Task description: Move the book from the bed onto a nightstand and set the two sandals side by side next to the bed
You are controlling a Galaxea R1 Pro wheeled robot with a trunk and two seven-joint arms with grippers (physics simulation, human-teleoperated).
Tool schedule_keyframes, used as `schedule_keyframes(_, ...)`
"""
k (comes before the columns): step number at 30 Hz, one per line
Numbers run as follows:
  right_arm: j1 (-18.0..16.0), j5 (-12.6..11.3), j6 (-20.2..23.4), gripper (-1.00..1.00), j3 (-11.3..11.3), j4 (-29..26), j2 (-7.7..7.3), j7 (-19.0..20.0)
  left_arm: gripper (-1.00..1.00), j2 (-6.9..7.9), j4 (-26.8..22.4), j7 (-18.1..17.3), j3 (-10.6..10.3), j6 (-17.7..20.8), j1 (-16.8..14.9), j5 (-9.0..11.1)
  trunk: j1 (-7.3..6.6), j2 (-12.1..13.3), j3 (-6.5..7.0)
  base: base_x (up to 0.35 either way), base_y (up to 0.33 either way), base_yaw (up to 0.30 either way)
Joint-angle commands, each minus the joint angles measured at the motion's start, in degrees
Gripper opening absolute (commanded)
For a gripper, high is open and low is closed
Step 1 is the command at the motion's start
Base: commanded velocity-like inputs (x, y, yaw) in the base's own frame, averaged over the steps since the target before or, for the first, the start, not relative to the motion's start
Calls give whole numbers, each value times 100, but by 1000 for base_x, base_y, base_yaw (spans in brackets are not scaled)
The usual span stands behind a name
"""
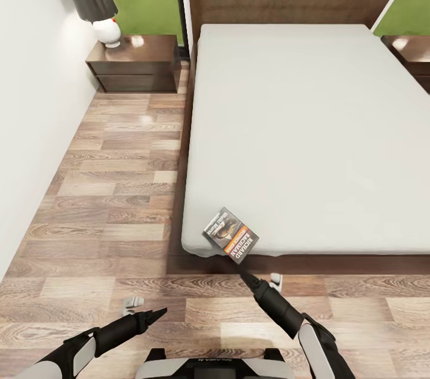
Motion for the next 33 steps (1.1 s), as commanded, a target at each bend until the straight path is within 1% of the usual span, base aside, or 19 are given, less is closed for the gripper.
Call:
schedule_keyframes(1, -2, -58, 46, 100, -14, 0, 5, 11, 100, -1, 3, -25, 40, 23, -2, -23, 23, -44, -21, 0, 0, 0)
schedule_keyframes(3, -2, -159, 46, 100, -14, 0, 5, 11, 100, -1, 0, -25, 40, 24, -2, -23, 67, -124, -57, 0, 0, 0)
schedule_keyframes(4, -2, -250, 47, 100, -17, 0, 5, 11, 100, -1, 1, -25, 40, 24, -2, -23, 89, -164, -75, 0, 0, 0)
schedule_keyframes(8, -2, -326, 47, 100, -20, 0, 5, 11, 100, -1, -1, -19, 40, 24, -2, -23, 177, -324, -147, 0, 0, 0)
schedule_keyframes(33, -2, -363, 47, 100, -22, 0, 5, 11, 100, -1, -3, -16, 40, 24, -2, -23, 726, -1327, -596, 0, 0, 0)
